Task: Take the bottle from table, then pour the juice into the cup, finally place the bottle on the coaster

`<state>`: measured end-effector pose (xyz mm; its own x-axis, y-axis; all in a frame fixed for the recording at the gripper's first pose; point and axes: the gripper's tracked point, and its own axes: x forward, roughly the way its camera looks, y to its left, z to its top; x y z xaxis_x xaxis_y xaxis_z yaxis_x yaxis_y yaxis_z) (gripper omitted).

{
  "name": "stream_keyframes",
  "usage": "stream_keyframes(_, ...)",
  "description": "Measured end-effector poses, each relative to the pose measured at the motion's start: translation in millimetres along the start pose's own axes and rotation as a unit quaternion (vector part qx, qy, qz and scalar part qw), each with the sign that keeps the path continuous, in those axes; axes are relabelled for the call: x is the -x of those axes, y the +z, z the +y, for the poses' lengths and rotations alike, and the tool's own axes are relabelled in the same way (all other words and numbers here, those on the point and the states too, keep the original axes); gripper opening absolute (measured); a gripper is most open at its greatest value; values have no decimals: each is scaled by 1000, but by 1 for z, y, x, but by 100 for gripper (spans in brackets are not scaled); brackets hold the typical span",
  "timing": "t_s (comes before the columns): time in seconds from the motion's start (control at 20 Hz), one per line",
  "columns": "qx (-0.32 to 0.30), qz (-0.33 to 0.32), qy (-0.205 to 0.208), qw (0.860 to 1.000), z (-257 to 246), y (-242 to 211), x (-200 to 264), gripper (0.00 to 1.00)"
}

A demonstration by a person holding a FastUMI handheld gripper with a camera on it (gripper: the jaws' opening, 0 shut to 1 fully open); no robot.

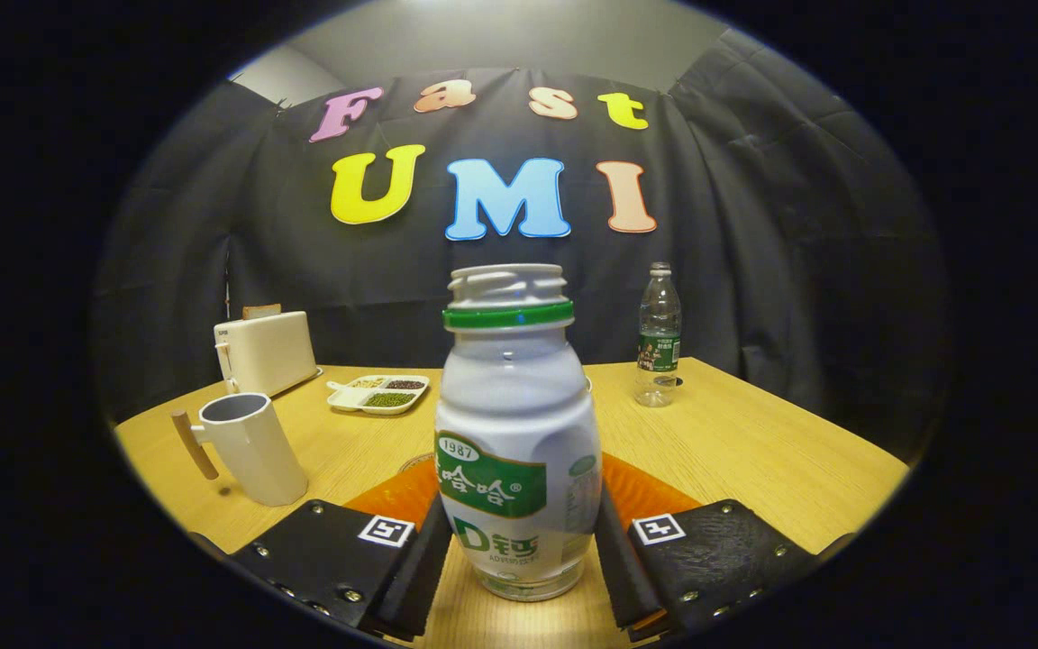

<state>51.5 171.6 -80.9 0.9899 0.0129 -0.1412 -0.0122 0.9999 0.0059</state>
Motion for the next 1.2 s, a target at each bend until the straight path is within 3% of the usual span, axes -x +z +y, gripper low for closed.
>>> stream_keyframes(0.45,122,6,21,992,14,24,-10,74)
stream_keyframes(0.8,250,-9,46,967,42,49,-17,74)
stream_keyframes(1.2,328,-8,65,942,70,60,-28,74)
